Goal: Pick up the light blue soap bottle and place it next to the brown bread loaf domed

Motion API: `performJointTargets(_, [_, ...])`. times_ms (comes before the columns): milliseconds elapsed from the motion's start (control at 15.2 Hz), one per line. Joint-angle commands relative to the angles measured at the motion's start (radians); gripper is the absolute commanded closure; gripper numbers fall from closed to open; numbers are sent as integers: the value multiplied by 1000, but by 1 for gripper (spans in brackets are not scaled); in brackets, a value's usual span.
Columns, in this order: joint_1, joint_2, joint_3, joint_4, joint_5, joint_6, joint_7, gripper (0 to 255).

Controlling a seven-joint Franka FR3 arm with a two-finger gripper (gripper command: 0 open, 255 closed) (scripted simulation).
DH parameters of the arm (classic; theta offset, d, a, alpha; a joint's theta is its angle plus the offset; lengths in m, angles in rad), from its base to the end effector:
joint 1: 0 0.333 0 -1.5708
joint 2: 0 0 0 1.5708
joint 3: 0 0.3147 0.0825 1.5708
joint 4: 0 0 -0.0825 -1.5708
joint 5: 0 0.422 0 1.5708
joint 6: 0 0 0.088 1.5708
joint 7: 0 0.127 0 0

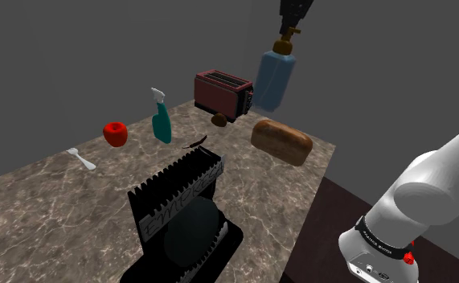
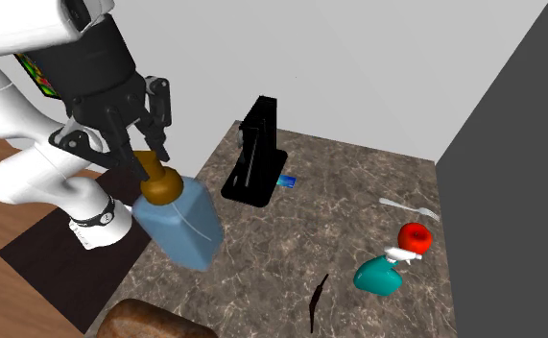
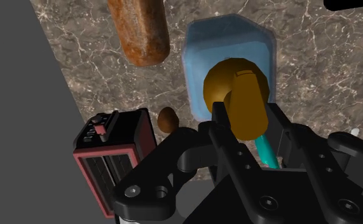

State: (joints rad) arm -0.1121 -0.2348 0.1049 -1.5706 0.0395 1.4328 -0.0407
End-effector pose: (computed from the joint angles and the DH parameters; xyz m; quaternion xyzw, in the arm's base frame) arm 0.4987 0.0098 0.7181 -0.9986 -0.0195 -0.0480 0.0060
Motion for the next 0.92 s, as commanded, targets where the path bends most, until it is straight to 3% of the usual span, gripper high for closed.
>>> performJointTargets(0, [1, -15, 0, -46, 1, 33, 0, 255])
performJointTargets(858, [3, -85, 0, -298, 8, 215, -9, 255])
